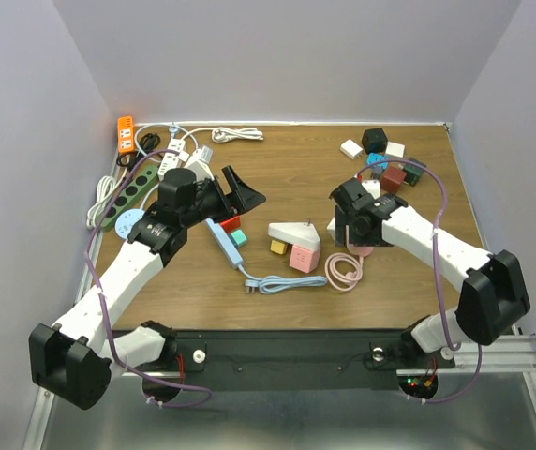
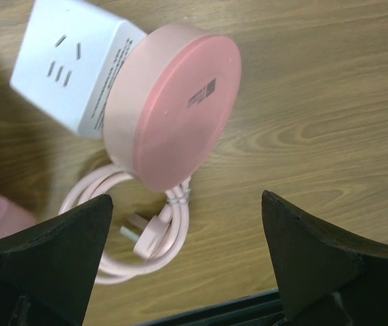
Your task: Pull the plug off the socket
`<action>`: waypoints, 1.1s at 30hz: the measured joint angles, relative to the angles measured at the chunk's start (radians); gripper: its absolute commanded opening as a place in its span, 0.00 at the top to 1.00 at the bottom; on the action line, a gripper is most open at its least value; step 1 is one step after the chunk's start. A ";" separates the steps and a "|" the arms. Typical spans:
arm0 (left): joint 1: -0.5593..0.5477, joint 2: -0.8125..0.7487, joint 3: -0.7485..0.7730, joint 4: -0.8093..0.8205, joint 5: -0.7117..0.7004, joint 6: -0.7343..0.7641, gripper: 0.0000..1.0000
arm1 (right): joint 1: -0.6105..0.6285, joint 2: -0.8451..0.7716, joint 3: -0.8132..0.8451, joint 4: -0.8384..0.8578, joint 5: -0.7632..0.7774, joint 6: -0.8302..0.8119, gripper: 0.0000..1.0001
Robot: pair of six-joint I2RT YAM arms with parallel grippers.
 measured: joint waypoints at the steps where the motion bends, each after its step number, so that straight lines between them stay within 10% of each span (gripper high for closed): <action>1: 0.000 -0.009 -0.004 -0.003 -0.006 0.002 0.06 | 0.000 0.016 0.000 0.005 0.013 0.000 0.07; 11: 0.000 -0.025 -0.010 -0.027 -0.037 0.029 0.06 | 0.000 0.153 0.002 0.072 0.028 -0.002 0.18; 21: 0.000 -0.048 -0.030 -0.034 -0.046 0.033 0.06 | 0.006 0.194 0.030 0.111 0.082 0.001 0.99; 33: 0.000 -0.086 -0.061 -0.040 -0.021 0.039 0.07 | -0.162 -0.004 -0.125 0.267 -0.167 0.034 1.00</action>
